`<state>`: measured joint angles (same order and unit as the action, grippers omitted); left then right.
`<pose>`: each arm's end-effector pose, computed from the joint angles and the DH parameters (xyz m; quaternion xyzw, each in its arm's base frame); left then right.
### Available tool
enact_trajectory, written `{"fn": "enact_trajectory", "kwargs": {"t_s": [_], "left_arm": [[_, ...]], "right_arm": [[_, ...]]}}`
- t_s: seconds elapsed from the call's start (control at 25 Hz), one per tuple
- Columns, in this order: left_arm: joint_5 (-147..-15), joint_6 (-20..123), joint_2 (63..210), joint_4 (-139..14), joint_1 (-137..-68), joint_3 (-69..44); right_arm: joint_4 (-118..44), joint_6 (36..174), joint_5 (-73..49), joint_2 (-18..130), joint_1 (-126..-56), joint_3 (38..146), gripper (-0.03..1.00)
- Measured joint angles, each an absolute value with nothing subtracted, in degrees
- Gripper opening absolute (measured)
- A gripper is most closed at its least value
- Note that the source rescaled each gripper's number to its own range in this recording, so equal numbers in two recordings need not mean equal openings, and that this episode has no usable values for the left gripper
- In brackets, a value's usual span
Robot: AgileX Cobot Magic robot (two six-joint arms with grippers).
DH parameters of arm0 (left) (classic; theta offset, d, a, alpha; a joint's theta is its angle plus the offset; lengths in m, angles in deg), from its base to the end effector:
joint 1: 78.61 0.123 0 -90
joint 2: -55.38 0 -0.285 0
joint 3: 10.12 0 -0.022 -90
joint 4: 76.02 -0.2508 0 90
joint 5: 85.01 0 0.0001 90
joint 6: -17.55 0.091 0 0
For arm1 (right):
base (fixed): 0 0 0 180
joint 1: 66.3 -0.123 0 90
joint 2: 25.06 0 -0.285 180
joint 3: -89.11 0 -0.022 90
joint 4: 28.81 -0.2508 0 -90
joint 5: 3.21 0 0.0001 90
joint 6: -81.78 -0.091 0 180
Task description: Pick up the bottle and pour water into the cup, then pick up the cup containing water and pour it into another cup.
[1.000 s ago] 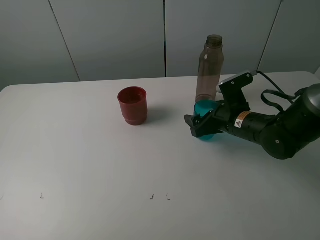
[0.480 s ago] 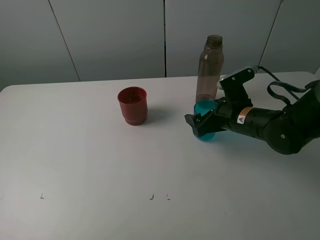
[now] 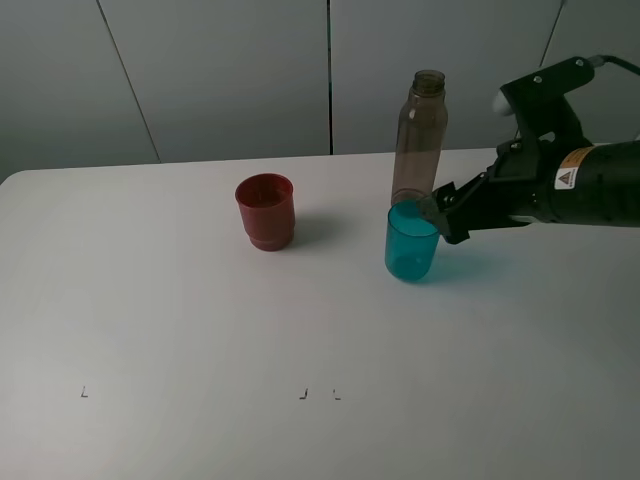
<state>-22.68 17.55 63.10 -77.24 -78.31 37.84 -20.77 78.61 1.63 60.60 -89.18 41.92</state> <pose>-0.0074 0.0017 0.2781 -0.0029 0.8572 0.0120 0.5149 0.2289 0.0977 0.1966 -0.2179 0.8722 0.0739 0.4317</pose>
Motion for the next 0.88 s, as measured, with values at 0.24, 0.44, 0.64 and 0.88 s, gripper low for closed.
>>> {"fn": "enact_trajectory", "kwargs": {"t_s": [0.24, 0.44, 0.64, 0.88], "left_arm": [[-22.68, 17.55, 63.10, -77.24, -78.31, 37.84], [-22.68, 17.55, 63.10, -77.24, -78.31, 37.84], [-22.68, 17.55, 63.10, -77.24, -78.31, 37.84], [-22.68, 17.55, 63.10, -77.24, -78.31, 37.84]], "right_arm": [[-22.30, 77.23, -17.71, 43.50, -89.18, 44.25, 1.00], [-20.71, 75.88, -34.69, 32.03, -89.18, 47.16, 1.00], [-18.11, 75.19, -48.38, 20.80, -89.18, 47.16, 1.00], [-17.83, 74.94, -62.60, 8.55, -89.18, 47.16, 1.00]]}}
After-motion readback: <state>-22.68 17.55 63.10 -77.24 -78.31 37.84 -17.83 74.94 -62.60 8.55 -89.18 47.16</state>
